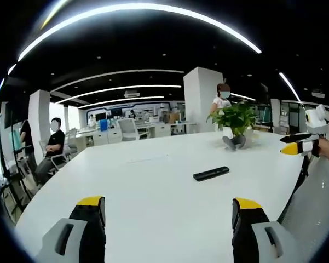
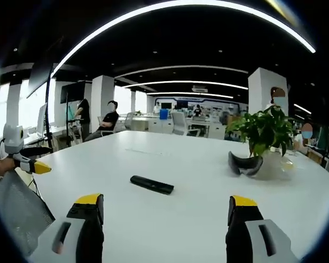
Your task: Press the specified remote control buttons in sequence, fully releasing each button before pressing the next.
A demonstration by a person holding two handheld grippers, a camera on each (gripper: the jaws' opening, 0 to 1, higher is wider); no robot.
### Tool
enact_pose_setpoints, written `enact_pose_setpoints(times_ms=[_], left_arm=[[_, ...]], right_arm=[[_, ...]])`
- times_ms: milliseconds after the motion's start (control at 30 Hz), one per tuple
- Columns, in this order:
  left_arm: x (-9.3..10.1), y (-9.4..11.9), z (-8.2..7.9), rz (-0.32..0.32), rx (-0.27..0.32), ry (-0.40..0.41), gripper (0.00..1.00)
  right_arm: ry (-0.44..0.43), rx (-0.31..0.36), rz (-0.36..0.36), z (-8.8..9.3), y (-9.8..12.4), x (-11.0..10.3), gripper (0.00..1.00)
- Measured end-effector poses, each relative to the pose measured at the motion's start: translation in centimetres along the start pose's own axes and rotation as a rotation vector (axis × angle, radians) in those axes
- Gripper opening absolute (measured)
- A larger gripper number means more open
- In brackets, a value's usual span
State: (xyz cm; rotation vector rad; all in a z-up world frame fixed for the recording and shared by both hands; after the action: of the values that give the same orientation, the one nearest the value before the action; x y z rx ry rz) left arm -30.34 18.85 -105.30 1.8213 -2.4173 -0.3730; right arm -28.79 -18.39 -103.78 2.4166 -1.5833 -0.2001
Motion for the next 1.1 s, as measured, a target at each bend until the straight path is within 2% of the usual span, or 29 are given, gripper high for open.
enact_pose_setpoints(times_ms=[67, 200, 433, 533, 667, 800, 933, 1000, 1067, 1100], left_arm=[[0.0, 0.0, 0.0, -0.003, -0.01, -0.004, 1.0], [0.3, 0.0, -0.3, 0.017, 0.018, 0.005, 1.0], [0.6, -0.2, 0.0, 0.052, -0.008, 0.003, 1.0], [0.5, -0.2, 0.3, 0.056, -0.022, 0.007, 1.0], [-0.1, -0.2, 0.5, 0.053, -0.01, 0.051, 1.0], [0.3, -0.4, 1.2, 0.109, -0.051, 0.117, 1.0], [1.2, -0.4, 1.2, 0.157, -0.072, 0.039, 1.0], [2.1, -0.4, 1.0, 0.214, -0.061, 0.006, 1.0], [2.5, -0.3, 1.0, 0.242, -0.062, 0.002, 1.0], [2.4, -0.3, 1.1, 0.235, -0.068, 0.006, 1.0]], right_arm=[[-0.01, -0.002, -0.031, 0.0, 0.0, -0.4, 0.92], [-0.004, 0.005, -0.015, -0.1, 0.1, -0.2, 0.93], [-0.008, -0.039, 0.014, 0.4, 0.1, 0.2, 0.92], [0.002, -0.041, 0.043, 0.4, 0.2, 0.5, 0.93], [0.04, -0.093, 0.14, 0.7, 0.4, 1.2, 0.94], [0.022, -0.116, 0.171, 1.2, 0.5, 1.8, 0.93], [0.001, -0.131, 0.176, 1.4, 0.4, 1.9, 0.93], [0.005, -0.134, 0.181, 1.4, 0.5, 1.9, 0.94], [-0.004, -0.116, 0.181, 1.2, 0.6, 2.0, 0.94], [-0.007, -0.112, 0.18, 1.2, 0.6, 2.0, 0.94]])
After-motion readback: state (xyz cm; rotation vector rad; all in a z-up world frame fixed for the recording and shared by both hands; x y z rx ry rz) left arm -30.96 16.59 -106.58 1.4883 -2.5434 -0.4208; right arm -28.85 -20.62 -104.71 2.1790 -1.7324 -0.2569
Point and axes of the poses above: the point that each gripper's makers call its tool centre point, and the gripper's own axes: y roughly backward along the fingers, x roughly to its right, z roughly out of its underside, the point moved 6 cm from there along y, roughly backward along the fingers, and after that the axes turned 3 degrees about -z, right-handed, at the moved point
